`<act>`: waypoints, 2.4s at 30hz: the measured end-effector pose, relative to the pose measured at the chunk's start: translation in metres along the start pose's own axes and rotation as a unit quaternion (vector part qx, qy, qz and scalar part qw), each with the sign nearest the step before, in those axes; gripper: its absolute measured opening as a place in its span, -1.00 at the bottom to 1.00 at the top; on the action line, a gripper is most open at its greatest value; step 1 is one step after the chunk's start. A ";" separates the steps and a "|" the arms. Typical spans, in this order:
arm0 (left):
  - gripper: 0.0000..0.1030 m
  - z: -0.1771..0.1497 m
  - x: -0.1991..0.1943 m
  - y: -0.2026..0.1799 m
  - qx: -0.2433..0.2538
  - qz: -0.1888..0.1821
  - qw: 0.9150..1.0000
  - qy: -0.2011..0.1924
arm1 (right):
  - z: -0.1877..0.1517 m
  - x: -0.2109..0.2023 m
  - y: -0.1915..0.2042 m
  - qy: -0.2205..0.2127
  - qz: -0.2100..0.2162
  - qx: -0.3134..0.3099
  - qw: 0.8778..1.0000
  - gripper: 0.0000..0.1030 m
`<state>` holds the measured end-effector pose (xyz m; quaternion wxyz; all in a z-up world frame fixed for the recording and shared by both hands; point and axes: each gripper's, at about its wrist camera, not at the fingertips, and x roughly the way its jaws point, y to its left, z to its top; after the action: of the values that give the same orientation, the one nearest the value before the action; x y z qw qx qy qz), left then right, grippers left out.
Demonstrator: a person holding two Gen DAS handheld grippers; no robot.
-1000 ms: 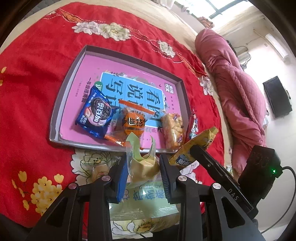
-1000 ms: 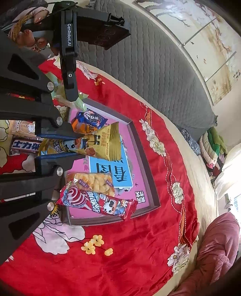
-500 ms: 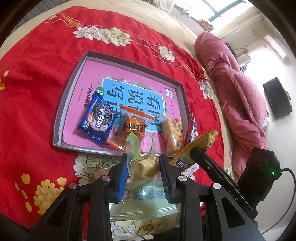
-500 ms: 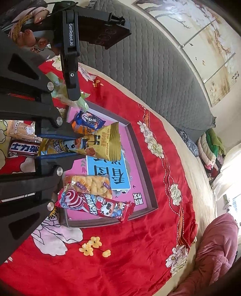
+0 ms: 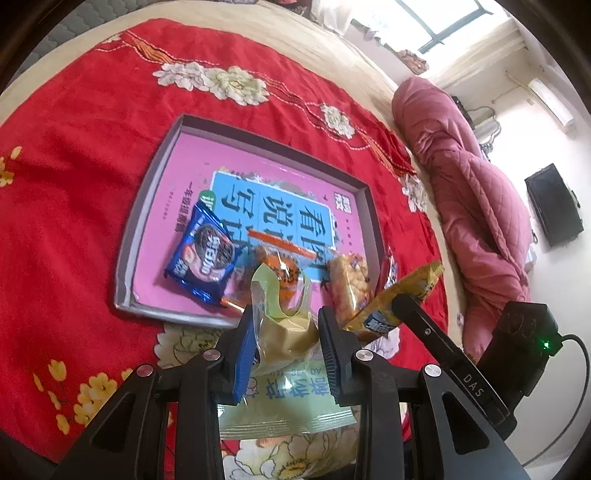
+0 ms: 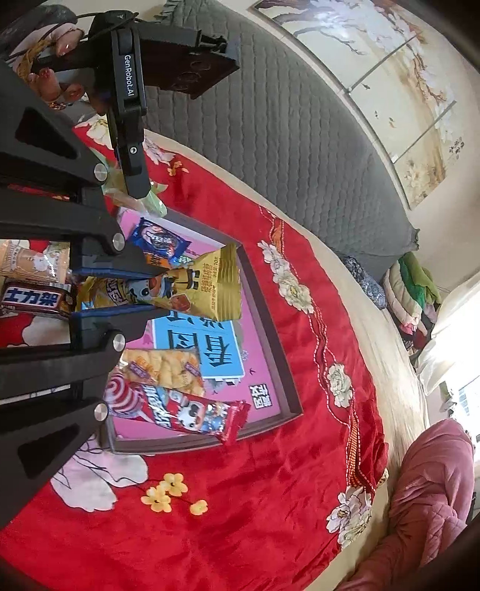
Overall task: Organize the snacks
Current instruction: 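Lift both bags and carry them over the box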
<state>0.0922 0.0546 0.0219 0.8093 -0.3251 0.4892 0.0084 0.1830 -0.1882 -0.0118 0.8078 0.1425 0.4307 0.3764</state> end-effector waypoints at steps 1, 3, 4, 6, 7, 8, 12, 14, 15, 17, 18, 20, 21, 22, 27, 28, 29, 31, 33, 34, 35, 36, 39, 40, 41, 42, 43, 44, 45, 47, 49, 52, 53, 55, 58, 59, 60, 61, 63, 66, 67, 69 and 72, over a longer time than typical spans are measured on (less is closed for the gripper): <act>-0.34 0.002 0.000 0.001 0.001 0.003 1.000 -0.003 | 0.001 0.000 -0.001 -0.001 -0.001 0.001 1.000 -0.76; -0.34 0.006 -0.001 0.002 0.002 0.007 1.000 -0.010 | 0.004 0.001 -0.003 -0.005 -0.001 0.005 1.000 -0.76; -0.34 0.007 -0.001 0.002 0.003 0.007 1.000 -0.012 | 0.005 0.002 -0.003 -0.007 -0.002 0.006 1.000 -0.76; -0.34 0.011 -0.001 0.003 0.006 0.012 1.000 -0.020 | 0.007 0.004 -0.005 -0.007 -0.003 0.006 1.000 -0.76; -0.34 0.012 0.000 0.004 0.007 0.014 1.000 -0.022 | 0.007 0.006 -0.006 -0.007 -0.004 0.007 1.000 -0.76; -0.34 0.013 0.001 0.004 0.009 0.017 1.000 -0.023 | 0.007 0.007 -0.007 -0.006 -0.005 0.010 1.000 -0.76; -0.34 0.017 0.009 0.005 0.013 0.022 0.999 -0.020 | 0.008 0.011 -0.010 -0.003 -0.004 0.016 1.000 -0.76; -0.34 0.018 0.013 0.006 0.016 0.026 0.999 -0.022 | 0.009 0.012 -0.011 -0.003 -0.003 0.019 1.000 -0.76; -0.34 0.018 0.016 0.006 0.016 0.028 0.999 -0.021 | 0.010 0.013 -0.011 -0.004 -0.002 0.018 1.000 -0.76; -0.34 0.019 0.021 0.008 0.014 0.029 0.999 -0.019 | 0.010 0.014 -0.011 -0.005 -0.003 0.019 1.000 -0.76; -0.34 0.019 0.024 0.009 0.013 0.030 0.999 -0.018 | 0.010 0.015 -0.011 -0.004 -0.002 0.020 1.000 -0.76; -0.34 0.020 0.029 0.011 0.013 0.034 0.999 -0.016 | 0.010 0.017 -0.013 -0.003 -0.002 0.022 1.000 -0.76; -0.34 0.021 0.030 0.011 0.013 0.036 0.999 -0.016 | 0.010 0.018 -0.013 -0.002 -0.003 0.022 1.000 -0.76; -0.34 0.021 0.032 0.012 0.014 0.038 0.999 -0.017 | 0.010 0.019 -0.014 -0.002 -0.003 0.024 1.000 -0.76; -0.34 0.025 0.038 0.014 0.017 0.048 0.999 -0.020 | 0.010 0.022 -0.016 0.000 -0.003 0.027 1.000 -0.76; -0.34 0.026 0.040 0.015 0.017 0.049 0.998 -0.020 | 0.010 0.023 -0.016 0.000 -0.004 0.027 1.000 -0.76; -0.34 0.026 0.040 0.016 0.017 0.050 0.998 -0.020 | 0.010 0.024 -0.017 0.001 -0.004 0.027 1.000 -0.76; -0.34 0.027 0.042 0.016 0.019 0.054 0.998 -0.021 | 0.011 0.025 -0.017 0.002 -0.004 0.027 1.000 -0.76; -0.34 0.027 0.044 0.016 0.021 0.056 0.998 -0.020 | 0.011 0.026 -0.018 0.002 -0.004 0.027 1.000 -0.76; -0.34 0.028 0.045 0.016 0.021 0.057 0.998 -0.020 | 0.011 0.027 -0.018 0.002 -0.004 0.028 1.000 -0.76; -0.34 0.028 0.046 0.017 0.021 0.058 0.998 -0.020 | 0.011 0.027 -0.018 0.003 -0.003 0.028 1.000 -0.76; -0.34 0.028 0.046 0.017 0.021 0.058 0.998 -0.020 | 0.011 0.028 -0.018 0.004 -0.003 0.028 1.000 -0.76; -0.34 0.027 0.047 0.017 0.019 0.059 0.998 -0.018 | 0.011 0.029 -0.018 0.004 -0.002 0.028 1.000 -0.76; -0.34 0.027 0.048 0.017 0.021 0.061 0.998 -0.018 | 0.012 0.029 -0.018 0.005 -0.002 0.028 1.000 -0.76; -0.34 0.027 0.048 0.017 0.023 0.062 0.998 -0.018 | 0.011 0.030 -0.018 0.005 -0.002 0.027 1.000 -0.76; -0.34 0.027 0.049 0.017 0.024 0.064 0.998 -0.018 | 0.012 0.029 -0.018 0.003 -0.003 0.027 1.000 -0.76; -0.34 0.026 0.049 0.018 0.023 0.065 0.997 -0.017 | 0.012 0.029 -0.018 0.003 -0.001 0.027 1.000 -0.76; -0.34 0.026 0.050 0.018 0.022 0.066 0.997 -0.017 | 0.012 0.029 -0.018 0.003 0.000 0.027 1.000 -0.76; -0.34 0.027 0.051 0.019 0.021 0.068 0.997 -0.017 | 0.012 0.030 -0.018 0.003 0.000 0.027 1.000 -0.76; -0.34 0.027 0.054 0.019 0.022 0.071 0.997 -0.018 | 0.011 0.031 -0.018 0.004 -0.001 0.026 1.000 -0.76; -0.34 0.028 0.055 0.020 0.025 0.075 0.997 -0.019 | 0.011 0.031 -0.018 0.005 -0.001 0.027 1.000 -0.76; -0.34 0.028 0.056 0.019 0.029 0.078 0.996 -0.022 | 0.010 0.033 -0.018 0.007 -0.003 0.026 1.000 -0.76; -0.34 0.028 0.057 0.019 0.031 0.080 0.996 -0.024 | 0.010 0.034 -0.018 0.009 -0.003 0.026 1.000 -0.76; -0.34 0.029 0.057 0.019 0.034 0.082 0.996 -0.027 | 0.009 0.037 -0.017 0.012 -0.003 0.025 1.000 -0.76; -0.34 0.029 0.058 0.018 0.041 0.086 0.995 -0.032 | 0.008 0.041 -0.016 0.017 -0.004 0.020 1.000 -0.75; -0.34 0.029 0.058 0.018 0.044 0.087 0.995 -0.033 | 0.008 0.042 -0.015 0.019 -0.005 0.019 1.000 -0.75; -0.34 0.029 0.058 0.018 0.047 0.088 0.994 -0.034 | 0.007 0.043 -0.016 0.020 -0.004 0.018 1.000 -0.75; -0.34 0.029 0.058 0.017 0.049 0.089 0.994 -0.036 | 0.006 0.044 -0.015 0.022 -0.003 0.017 1.000 -0.75; -0.34 0.029 0.059 0.016 0.054 0.091 0.994 -0.036 | 0.005 0.046 -0.015 0.026 -0.003 0.014 1.000 -0.74; -0.34 0.027 0.061 0.011 0.066 0.093 0.993 -0.037 | 0.003 0.048 -0.014 0.032 -0.003 0.013 0.999 -0.73; -0.34 0.027 0.062 0.009 0.072 0.093 0.992 -0.037 | 0.003 0.049 -0.014 0.033 -0.004 0.013 0.999 -0.73; -0.34 0.027 0.063 0.008 0.077 0.095 0.992 -0.036 | 0.002 0.051 -0.014 0.037 -0.005 0.013 0.999 -0.73; -0.34 0.026 0.065 0.006 0.081 0.095 0.992 -0.036 | 0.001 0.054 -0.015 0.045 -0.009 0.012 0.999 -0.73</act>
<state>0.1445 0.0534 -0.0250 0.8458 -0.2100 0.4872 0.0572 0.2097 -0.1588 -0.0517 0.7892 0.1310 0.4726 0.3698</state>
